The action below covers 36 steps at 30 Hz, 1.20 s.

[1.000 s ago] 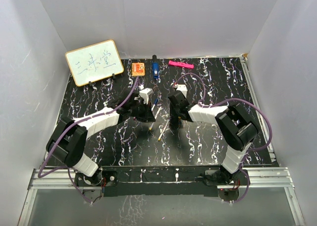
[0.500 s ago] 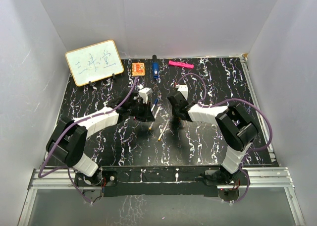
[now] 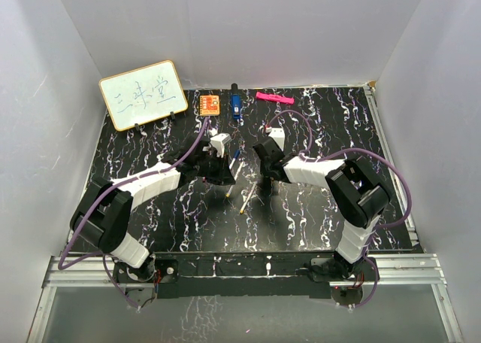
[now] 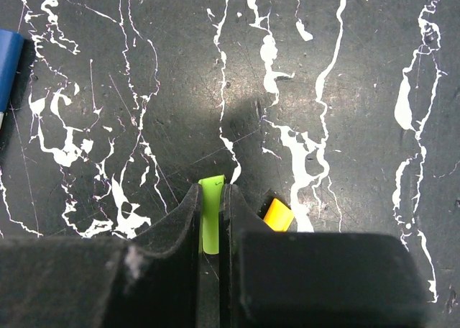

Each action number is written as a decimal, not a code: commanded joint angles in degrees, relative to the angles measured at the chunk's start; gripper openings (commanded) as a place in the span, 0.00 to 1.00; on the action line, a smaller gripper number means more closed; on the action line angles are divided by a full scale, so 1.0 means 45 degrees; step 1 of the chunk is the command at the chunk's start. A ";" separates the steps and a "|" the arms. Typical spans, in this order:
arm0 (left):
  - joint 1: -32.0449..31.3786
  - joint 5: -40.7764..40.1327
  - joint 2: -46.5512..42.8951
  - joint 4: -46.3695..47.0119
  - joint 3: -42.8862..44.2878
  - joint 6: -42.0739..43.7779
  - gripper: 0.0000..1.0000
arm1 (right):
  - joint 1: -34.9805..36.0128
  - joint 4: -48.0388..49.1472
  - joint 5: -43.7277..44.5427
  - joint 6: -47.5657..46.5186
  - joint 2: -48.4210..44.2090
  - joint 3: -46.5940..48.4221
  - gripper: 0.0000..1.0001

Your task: Insert the pens into the pen caps

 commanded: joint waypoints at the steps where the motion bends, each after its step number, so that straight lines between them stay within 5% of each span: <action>1: 0.0096 0.0075 -0.0421 0.0154 -0.0255 -0.0149 0.00 | 0.0055 -0.0371 0.0228 -0.0342 -0.0017 0.0541 0.00; 10: 0.0088 0.0118 -0.0612 0.0523 -0.0579 -0.0168 0.00 | 0.0035 0.0878 0.1043 -0.0560 -0.1330 0.0855 0.00; 36: 0.0093 0.0392 -0.0109 0.1676 -0.0653 -0.0015 0.00 | 0.0030 0.4677 0.1694 0.0130 -0.4174 -0.2483 0.00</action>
